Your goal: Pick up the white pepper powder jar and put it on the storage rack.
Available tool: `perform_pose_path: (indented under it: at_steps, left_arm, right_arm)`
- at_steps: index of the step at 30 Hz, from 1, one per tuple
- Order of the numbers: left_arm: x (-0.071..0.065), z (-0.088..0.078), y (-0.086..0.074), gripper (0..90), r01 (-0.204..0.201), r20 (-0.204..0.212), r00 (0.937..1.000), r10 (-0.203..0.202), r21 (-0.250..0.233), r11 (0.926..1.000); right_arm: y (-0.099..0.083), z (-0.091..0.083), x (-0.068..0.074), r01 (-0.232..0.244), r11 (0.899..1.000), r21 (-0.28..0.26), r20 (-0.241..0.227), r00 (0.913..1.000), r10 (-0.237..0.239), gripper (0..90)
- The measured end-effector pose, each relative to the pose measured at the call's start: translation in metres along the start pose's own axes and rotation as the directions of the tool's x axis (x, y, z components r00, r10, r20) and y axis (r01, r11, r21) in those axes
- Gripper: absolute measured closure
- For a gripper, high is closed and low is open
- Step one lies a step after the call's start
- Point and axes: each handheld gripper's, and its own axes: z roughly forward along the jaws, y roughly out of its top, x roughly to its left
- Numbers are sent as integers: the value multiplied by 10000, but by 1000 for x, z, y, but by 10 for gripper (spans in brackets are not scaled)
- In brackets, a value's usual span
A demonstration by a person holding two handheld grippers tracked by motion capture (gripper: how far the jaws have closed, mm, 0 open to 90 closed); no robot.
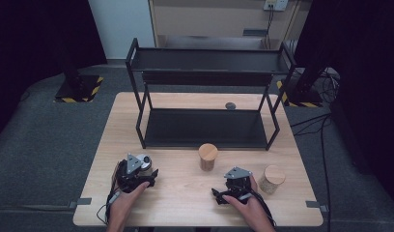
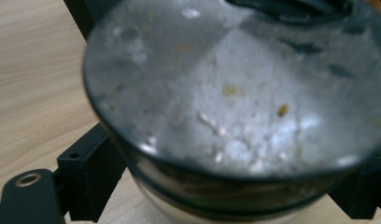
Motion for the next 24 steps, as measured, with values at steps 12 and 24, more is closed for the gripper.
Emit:
perform_pose_path:
  at_steps: [12,24]
  left_arm:
    - [4,0,-9,284,248,214,9995,-243,-217,9995]
    - [2,-5,1,287,-136,467,9988,149,-278,9995]
  right_arm:
    - [0,0,0,3,10000,-2,0,10000,-3,4]
    - [0,0,0,4,10000,-3,1,10000,-4,4]
